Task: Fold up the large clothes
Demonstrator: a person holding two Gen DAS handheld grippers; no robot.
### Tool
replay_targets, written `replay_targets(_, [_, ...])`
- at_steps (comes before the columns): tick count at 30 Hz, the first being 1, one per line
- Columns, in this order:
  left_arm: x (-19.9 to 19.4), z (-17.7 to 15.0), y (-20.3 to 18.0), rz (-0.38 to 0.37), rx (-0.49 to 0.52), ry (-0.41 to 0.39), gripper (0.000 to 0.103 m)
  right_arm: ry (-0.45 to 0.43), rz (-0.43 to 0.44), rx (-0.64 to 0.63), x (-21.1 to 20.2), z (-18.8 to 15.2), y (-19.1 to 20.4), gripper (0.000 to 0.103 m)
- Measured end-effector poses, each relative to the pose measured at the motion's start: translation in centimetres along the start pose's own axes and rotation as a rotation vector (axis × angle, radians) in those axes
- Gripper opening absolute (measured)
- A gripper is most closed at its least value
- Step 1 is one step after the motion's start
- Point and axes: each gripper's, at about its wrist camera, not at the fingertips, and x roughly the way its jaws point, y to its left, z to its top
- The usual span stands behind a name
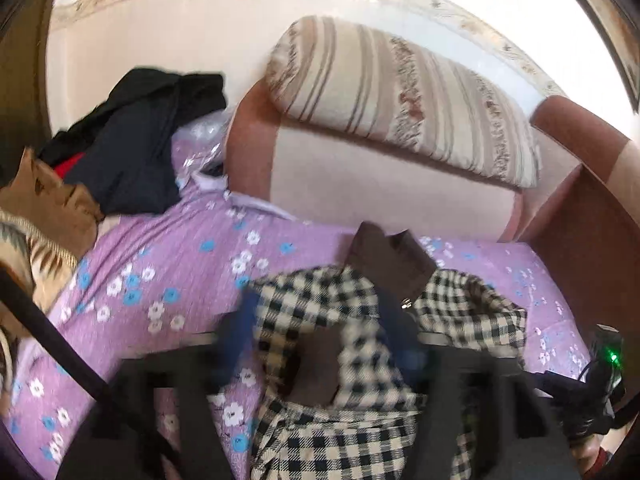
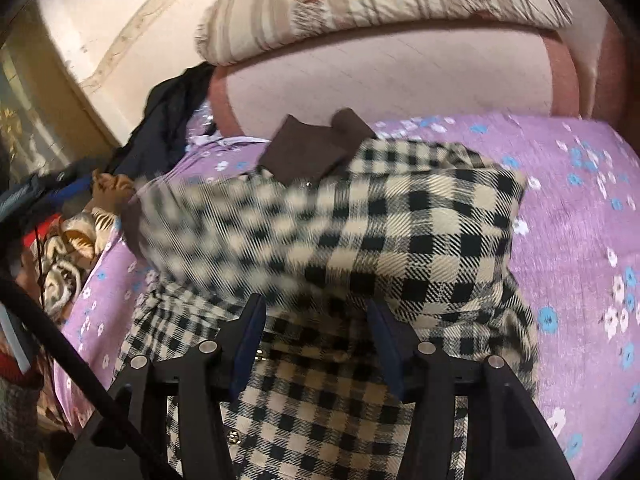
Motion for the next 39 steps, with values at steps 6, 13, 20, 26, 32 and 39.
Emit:
replay_targets(6, [6.0,-2.7,1.4,0.006,-0.023,0.141,0.069,-0.036,0.002,0.039,-0.7,0.8,-1.3,0.057])
replay_targets(13, [12.9,-5.8,-0.9,0.105,0.071,0.29,0.055,0.045,0.055,0.037,2.9,3.7,-2.2,0.057])
replay_targets(20, [14.3,-7.6,-2.0,0.235,0.167,0.285,0.055,0.104,-0.101,0.133,8.1,5.7,-6.4,0.047])
replay_targets(26, [7.2,-7.3,0.7,0.082,0.009,0.262,0.061,0.053,-0.047,0.113,1.2,3.5,-5.9,0.058])
replay_targets(32, [0.4,-12.7,5.8,0.073,-0.049,0.299,0.07,0.119,-0.119,0.204,-5.5,-5.1,-12.3,0.063])
replay_targets(39, [-3.7,-20.3,7.3,-0.108,-0.184,0.372,0.065,0.111,0.13,0.481,-8.3,-14.0,-16.4,0.063])
